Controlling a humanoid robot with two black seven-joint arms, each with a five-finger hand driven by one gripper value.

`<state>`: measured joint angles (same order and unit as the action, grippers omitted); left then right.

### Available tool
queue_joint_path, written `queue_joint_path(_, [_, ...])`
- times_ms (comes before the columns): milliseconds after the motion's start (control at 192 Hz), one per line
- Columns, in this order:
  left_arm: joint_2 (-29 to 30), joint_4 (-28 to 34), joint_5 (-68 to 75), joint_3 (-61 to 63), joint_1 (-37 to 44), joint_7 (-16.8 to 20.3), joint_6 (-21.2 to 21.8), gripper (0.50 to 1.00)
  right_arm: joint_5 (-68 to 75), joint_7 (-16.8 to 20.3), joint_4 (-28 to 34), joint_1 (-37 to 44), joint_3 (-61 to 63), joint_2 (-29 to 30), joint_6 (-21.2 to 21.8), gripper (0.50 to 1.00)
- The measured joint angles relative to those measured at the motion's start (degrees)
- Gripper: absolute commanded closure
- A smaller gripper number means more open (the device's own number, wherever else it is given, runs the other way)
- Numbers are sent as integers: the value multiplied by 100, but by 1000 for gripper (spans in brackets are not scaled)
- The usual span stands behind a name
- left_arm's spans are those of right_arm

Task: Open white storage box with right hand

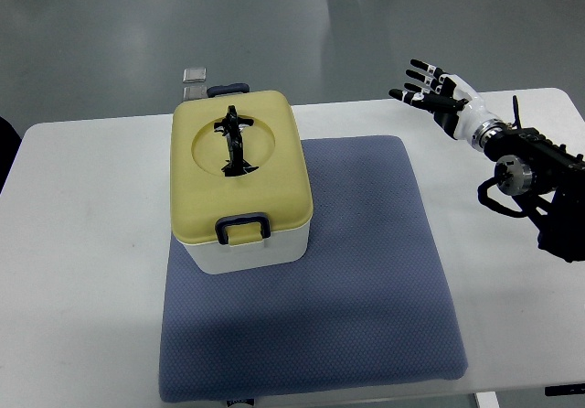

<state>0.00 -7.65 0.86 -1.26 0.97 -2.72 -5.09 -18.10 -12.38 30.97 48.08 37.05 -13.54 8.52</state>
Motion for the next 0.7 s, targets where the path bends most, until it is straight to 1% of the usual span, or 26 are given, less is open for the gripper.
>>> queue_joint_path(438, [0, -8, 2, -15, 0, 0, 0, 500, -2, 3, 6, 13, -5, -19, 60, 579])
queue_joint_path(699, [0, 0, 2, -15, 0, 0, 0, 500, -17, -1, 6, 48, -11, -2, 10, 579])
